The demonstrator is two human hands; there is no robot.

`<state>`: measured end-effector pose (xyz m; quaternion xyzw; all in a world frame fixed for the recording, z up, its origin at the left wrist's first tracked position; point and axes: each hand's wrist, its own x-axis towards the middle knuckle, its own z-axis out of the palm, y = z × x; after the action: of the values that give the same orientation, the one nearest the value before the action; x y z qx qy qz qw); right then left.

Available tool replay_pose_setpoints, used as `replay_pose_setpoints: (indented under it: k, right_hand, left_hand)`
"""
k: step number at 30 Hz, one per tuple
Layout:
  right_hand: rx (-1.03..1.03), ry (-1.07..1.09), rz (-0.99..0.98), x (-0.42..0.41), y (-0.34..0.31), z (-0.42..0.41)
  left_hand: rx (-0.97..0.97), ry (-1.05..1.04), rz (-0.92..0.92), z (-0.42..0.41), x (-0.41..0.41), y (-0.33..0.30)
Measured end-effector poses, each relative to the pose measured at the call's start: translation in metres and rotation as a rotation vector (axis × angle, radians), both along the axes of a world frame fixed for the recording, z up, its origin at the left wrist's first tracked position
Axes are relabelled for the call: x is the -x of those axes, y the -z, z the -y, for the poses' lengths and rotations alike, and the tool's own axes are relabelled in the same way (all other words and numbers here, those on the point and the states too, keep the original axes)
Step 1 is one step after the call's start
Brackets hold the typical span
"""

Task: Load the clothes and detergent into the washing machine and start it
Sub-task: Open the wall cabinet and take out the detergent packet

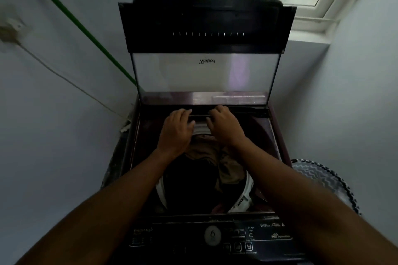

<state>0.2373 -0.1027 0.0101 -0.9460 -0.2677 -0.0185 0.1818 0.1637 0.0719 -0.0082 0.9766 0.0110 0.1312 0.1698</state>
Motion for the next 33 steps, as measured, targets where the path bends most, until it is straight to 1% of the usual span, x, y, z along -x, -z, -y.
replay_pose_setpoints:
  k: [2, 4, 6, 11, 15, 20, 25, 30, 33]
  right_hand:
    - [-0.043, -0.026, 0.102, -0.002, -0.027, -0.007]
    - [-0.057, -0.062, 0.164, -0.006, -0.054, -0.017]
    - [-0.064, -0.093, 0.197, -0.010, -0.080, -0.028]
    - [-0.166, -0.145, 0.301, -0.021, -0.151, -0.065]
    - [-0.272, -0.205, 0.396, -0.022, -0.212, -0.104]
    - [-0.366, -0.353, 0.485, -0.009, -0.284, -0.144]
    - [-0.458, -0.507, 0.590, 0.022, -0.357, -0.174]
    - [-0.560, -0.656, 0.662, 0.079, -0.426, -0.203]
    - [-0.661, -0.776, 0.668, 0.121, -0.459, -0.216]
  left_hand:
    - [-0.043, -0.003, 0.068, -0.007, -0.005, -0.023]
    - [0.000, -0.040, 0.091, -0.015, -0.010, -0.052]
    - [0.015, -0.068, 0.158, -0.025, -0.016, -0.081]
    - [-0.156, -0.102, 0.360, -0.063, -0.019, -0.165]
    - [-0.281, -0.216, 0.466, -0.089, -0.001, -0.234]
    - [-0.372, -0.370, 0.556, -0.119, 0.040, -0.313]
    - [-0.446, -0.554, 0.625, -0.135, 0.100, -0.389]
    - [-0.537, -0.720, 0.630, -0.134, 0.174, -0.447]
    - [-0.643, -0.783, 0.637, -0.126, 0.222, -0.471]
